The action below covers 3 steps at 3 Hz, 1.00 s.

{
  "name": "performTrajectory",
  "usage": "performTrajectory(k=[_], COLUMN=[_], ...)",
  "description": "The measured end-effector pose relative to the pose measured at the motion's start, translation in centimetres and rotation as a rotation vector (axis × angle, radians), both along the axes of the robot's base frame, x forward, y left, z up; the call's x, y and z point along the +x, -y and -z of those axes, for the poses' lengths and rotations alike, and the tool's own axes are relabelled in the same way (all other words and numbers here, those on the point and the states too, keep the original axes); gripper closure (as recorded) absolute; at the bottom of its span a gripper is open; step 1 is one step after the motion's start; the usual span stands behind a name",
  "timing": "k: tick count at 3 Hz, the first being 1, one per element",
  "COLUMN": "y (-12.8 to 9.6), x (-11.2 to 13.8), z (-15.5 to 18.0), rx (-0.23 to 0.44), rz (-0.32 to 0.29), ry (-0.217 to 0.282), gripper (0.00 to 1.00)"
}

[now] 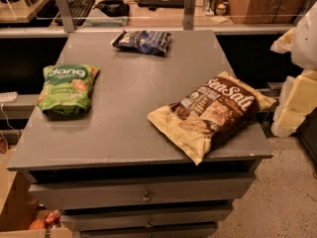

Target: Move blue chip bag near green rice chip bag

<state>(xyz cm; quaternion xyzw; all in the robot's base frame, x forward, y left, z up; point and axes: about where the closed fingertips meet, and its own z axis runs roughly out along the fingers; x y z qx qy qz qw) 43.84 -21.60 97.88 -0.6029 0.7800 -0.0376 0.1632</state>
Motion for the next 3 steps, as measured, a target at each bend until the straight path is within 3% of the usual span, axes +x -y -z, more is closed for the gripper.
performTrajectory(k=[1, 2, 3], y=[0.0, -1.1, -4.0], x=[0.0, 2.4, 8.1], z=[0.0, 0.0, 0.1], rx=[0.0, 0.054, 0.144], rz=[0.0, -0.02, -0.048], ry=[0.0, 0.036, 0.092], gripper=[0.0, 0.0, 0.0])
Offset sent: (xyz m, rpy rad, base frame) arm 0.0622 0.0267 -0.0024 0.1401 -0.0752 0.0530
